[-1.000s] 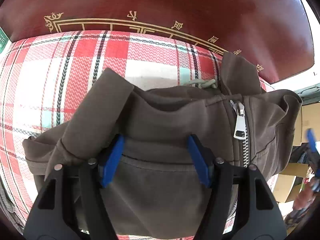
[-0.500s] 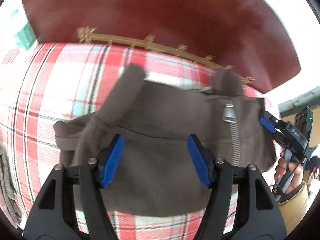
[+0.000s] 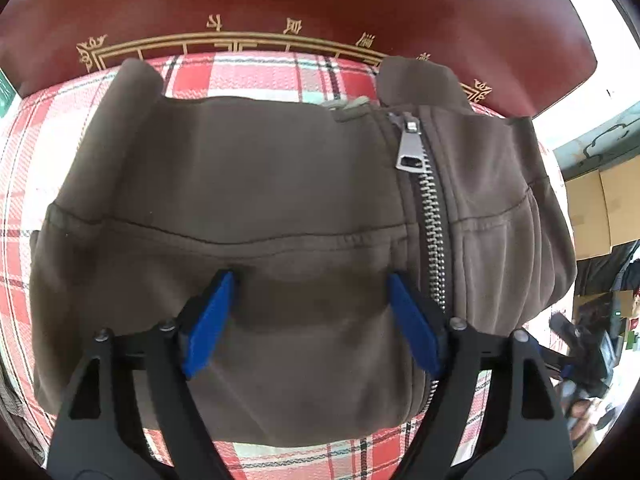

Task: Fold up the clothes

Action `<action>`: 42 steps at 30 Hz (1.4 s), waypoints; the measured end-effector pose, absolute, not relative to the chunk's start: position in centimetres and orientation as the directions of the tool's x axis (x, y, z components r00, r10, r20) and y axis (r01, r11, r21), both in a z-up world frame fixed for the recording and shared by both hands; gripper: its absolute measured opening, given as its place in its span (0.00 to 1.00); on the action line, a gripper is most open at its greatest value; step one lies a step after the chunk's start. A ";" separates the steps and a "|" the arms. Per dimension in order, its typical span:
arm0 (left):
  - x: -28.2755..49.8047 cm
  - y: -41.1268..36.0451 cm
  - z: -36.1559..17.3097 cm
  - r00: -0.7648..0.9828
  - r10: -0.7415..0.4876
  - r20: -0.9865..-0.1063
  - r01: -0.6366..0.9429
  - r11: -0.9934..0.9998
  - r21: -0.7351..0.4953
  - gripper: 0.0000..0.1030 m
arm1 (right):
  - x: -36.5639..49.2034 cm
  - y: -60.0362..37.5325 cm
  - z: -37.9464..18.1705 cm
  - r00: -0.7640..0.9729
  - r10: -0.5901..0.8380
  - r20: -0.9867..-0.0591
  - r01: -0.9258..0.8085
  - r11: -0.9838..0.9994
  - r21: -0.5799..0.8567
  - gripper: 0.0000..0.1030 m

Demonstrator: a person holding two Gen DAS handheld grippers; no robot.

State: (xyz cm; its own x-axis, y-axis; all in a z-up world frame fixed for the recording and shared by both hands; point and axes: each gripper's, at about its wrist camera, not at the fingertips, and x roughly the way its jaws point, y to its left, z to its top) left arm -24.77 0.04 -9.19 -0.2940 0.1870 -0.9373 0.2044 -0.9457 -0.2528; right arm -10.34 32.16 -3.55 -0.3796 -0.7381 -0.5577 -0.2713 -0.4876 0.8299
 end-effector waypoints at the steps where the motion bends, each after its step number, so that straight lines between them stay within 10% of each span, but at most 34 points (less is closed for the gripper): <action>1: -24.8 0.1 -9.2 -0.291 0.184 -0.939 0.201 -0.948 -0.248 0.79 | -10.3 32.4 -3.9 -0.412 -0.731 -0.544 -0.286 -0.463 0.839 0.78; 13: -24.6 0.5 -9.3 -0.279 0.141 -0.950 0.205 -0.957 -0.203 0.82 | -13.7 30.0 -4.2 -0.607 -0.607 -0.513 -0.273 -0.447 0.852 0.90; 16: -24.5 0.6 -9.4 -0.277 0.130 -0.952 0.210 -0.959 -0.192 0.83 | -14.1 30.3 -3.9 -0.583 -0.623 -0.522 -0.277 -0.451 0.848 0.41; 19: -24.6 0.6 -9.4 -0.275 0.115 -0.954 0.220 -0.959 -0.178 0.84 | -13.9 29.5 -0.3 -0.567 -0.655 -0.499 -0.162 -0.506 0.847 0.22; 31: -19.9 -4.5 -7.2 -0.328 0.174 -0.929 0.338 -0.896 -0.287 0.82 | -10.0 9.0 17.1 -0.409 -0.732 -0.545 0.525 -0.677 0.516 0.22; 42: -4.3 -17.2 -1.2 -0.446 -0.003 -0.895 0.543 -0.795 -0.268 0.82 | -7.1 -11.2 9.5 -0.306 -0.489 -0.817 0.776 -0.625 0.083 0.24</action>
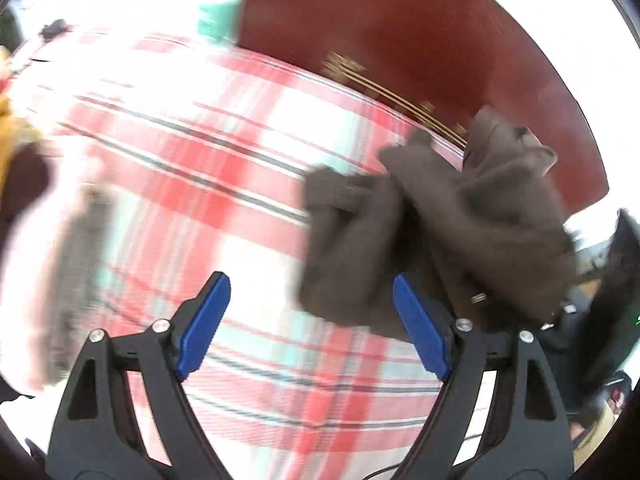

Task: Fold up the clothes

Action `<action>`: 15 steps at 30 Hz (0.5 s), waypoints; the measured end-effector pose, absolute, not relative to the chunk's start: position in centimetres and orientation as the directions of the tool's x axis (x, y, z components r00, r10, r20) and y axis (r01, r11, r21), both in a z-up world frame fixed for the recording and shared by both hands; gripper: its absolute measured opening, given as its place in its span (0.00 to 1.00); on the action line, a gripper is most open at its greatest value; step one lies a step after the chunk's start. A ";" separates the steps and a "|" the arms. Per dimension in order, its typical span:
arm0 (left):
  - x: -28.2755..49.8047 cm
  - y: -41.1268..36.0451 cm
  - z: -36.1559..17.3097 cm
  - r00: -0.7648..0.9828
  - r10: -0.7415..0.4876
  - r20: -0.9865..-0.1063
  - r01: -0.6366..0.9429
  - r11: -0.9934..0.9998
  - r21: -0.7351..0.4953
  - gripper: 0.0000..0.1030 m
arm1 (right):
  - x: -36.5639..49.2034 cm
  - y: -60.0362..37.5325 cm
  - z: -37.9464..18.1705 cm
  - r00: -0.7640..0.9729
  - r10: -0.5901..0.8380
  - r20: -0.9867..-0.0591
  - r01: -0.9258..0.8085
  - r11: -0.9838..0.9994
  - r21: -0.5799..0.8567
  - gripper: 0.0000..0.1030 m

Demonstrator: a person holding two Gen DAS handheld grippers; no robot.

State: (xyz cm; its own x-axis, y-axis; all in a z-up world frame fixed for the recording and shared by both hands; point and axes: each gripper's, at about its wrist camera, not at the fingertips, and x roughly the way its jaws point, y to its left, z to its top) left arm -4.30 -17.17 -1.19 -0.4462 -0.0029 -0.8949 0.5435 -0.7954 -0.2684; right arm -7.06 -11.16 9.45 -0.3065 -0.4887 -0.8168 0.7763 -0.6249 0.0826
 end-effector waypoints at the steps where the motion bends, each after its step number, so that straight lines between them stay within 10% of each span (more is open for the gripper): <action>1: -4.0 -17.8 -0.7 -0.452 -0.022 -0.892 0.547 -0.797 -0.257 0.82 | -6.5 -12.3 8.4 -0.313 -0.467 -0.827 0.794 -0.607 0.043 0.24; 15: -17.9 -13.3 1.6 -0.449 0.276 -0.850 0.057 -0.940 -0.335 0.82 | -0.2 -15.5 1.7 -0.415 -0.371 -0.831 0.884 -0.381 -0.272 0.46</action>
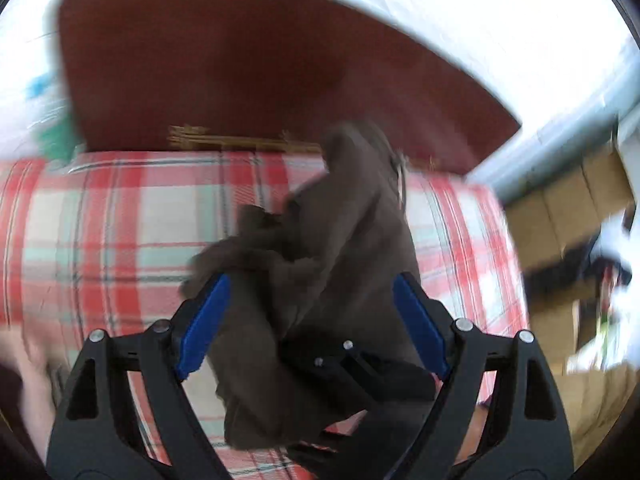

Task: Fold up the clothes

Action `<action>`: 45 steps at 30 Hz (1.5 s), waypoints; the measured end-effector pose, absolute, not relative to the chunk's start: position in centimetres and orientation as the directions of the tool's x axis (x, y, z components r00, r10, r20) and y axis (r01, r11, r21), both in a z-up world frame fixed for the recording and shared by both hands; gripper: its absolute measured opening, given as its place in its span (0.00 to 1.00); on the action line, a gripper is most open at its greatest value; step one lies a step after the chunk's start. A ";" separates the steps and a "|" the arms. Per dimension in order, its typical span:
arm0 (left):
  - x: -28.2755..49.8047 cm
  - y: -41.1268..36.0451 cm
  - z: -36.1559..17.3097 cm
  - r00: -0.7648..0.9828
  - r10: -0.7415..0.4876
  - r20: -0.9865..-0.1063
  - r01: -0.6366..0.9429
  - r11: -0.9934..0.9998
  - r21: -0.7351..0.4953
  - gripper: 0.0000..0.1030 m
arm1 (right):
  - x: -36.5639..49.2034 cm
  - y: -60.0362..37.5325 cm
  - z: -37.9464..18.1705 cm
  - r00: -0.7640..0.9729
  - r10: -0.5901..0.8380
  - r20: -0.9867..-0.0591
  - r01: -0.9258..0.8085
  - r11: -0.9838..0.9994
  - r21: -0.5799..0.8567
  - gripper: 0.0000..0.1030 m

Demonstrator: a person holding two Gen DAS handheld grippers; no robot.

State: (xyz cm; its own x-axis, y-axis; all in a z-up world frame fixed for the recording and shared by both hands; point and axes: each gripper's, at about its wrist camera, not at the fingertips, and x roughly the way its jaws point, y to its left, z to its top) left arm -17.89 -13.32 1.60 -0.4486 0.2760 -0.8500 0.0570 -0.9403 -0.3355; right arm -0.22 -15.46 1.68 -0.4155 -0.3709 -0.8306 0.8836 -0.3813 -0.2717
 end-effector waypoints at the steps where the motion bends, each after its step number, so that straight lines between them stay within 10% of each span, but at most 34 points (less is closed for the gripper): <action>1: -18.8 -13.1 0.4 -0.405 0.258 -0.877 0.056 -0.951 -0.305 0.82 | -0.3 -15.4 1.6 -0.413 -0.373 -0.831 0.886 -0.375 -0.272 0.49; 19: -19.8 -16.2 -7.0 -0.332 0.255 -0.908 0.237 -0.909 -0.342 0.84 | -7.5 -4.7 12.7 -0.213 -0.641 -0.737 0.885 -0.447 0.132 0.57; 27: -18.2 -16.8 -6.8 -0.354 0.223 -0.908 0.307 -0.889 -0.338 0.84 | -18.9 -5.9 9.2 -0.299 -0.546 -0.783 0.718 -0.669 0.193 0.46; 37: -10.7 -14.9 1.1 -0.598 0.069 -0.798 0.303 -0.903 -0.305 0.82 | -21.2 -13.8 3.8 -0.276 -0.369 -0.887 0.734 -0.677 0.054 0.58; 45: -11.3 -12.9 -7.8 -0.452 0.150 -0.879 0.316 -0.895 -0.316 0.82 | -20.3 -11.7 5.3 -0.238 -0.462 -0.854 0.746 -0.650 0.144 0.61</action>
